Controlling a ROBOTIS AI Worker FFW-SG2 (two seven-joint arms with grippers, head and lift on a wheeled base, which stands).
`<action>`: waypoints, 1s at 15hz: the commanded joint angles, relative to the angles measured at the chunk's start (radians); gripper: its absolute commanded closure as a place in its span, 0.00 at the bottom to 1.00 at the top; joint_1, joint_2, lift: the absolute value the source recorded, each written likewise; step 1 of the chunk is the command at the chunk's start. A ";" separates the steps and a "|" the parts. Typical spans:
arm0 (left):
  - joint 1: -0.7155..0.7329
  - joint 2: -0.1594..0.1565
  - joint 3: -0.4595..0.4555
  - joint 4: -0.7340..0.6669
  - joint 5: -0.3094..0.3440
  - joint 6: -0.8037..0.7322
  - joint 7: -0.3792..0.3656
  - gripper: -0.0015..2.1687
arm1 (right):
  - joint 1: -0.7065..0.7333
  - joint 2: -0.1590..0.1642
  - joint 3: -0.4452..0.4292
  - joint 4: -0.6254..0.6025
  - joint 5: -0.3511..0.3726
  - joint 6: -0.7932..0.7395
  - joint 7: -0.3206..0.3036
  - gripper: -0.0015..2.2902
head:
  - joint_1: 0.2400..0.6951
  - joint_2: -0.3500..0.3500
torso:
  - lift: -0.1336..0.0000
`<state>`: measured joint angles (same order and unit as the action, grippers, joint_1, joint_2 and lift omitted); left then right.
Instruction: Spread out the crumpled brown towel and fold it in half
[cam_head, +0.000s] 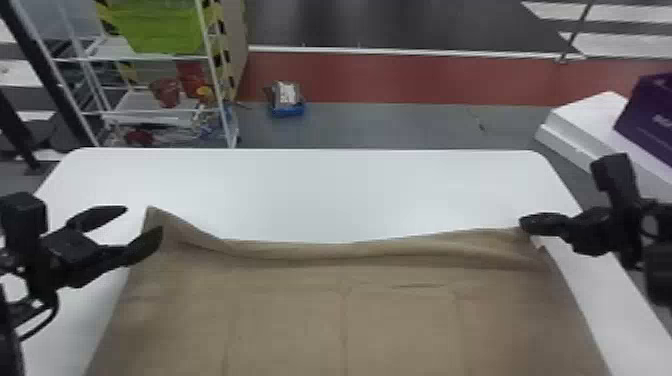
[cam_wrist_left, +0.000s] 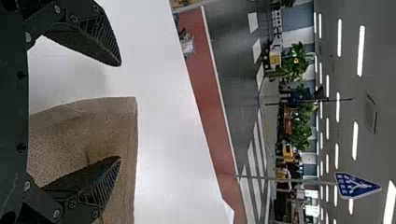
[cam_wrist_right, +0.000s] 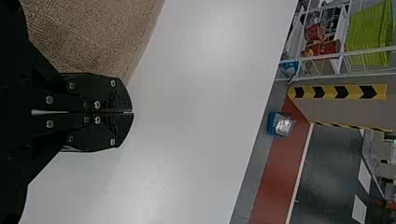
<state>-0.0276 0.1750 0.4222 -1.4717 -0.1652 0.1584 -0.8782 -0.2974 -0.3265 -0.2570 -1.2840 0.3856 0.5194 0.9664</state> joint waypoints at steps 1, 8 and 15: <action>-0.031 0.006 -0.017 0.042 -0.010 -0.003 -0.001 0.09 | 0.004 0.000 -0.007 -0.002 -0.001 -0.008 0.000 0.59 | 1.00 0.44 | 0.07; -0.080 0.008 -0.052 0.077 -0.027 0.025 -0.024 0.25 | 0.000 0.000 -0.008 -0.002 0.004 -0.008 0.000 0.60 | 1.00 0.41 | 0.07; -0.057 0.006 -0.022 0.042 -0.017 0.043 -0.050 0.34 | -0.003 -0.002 -0.008 -0.002 0.003 -0.008 0.002 0.59 | 1.00 0.41 | 0.07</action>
<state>-0.0930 0.1815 0.3945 -1.4157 -0.1853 0.1945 -0.9276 -0.2999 -0.3282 -0.2660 -1.2855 0.3889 0.5117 0.9681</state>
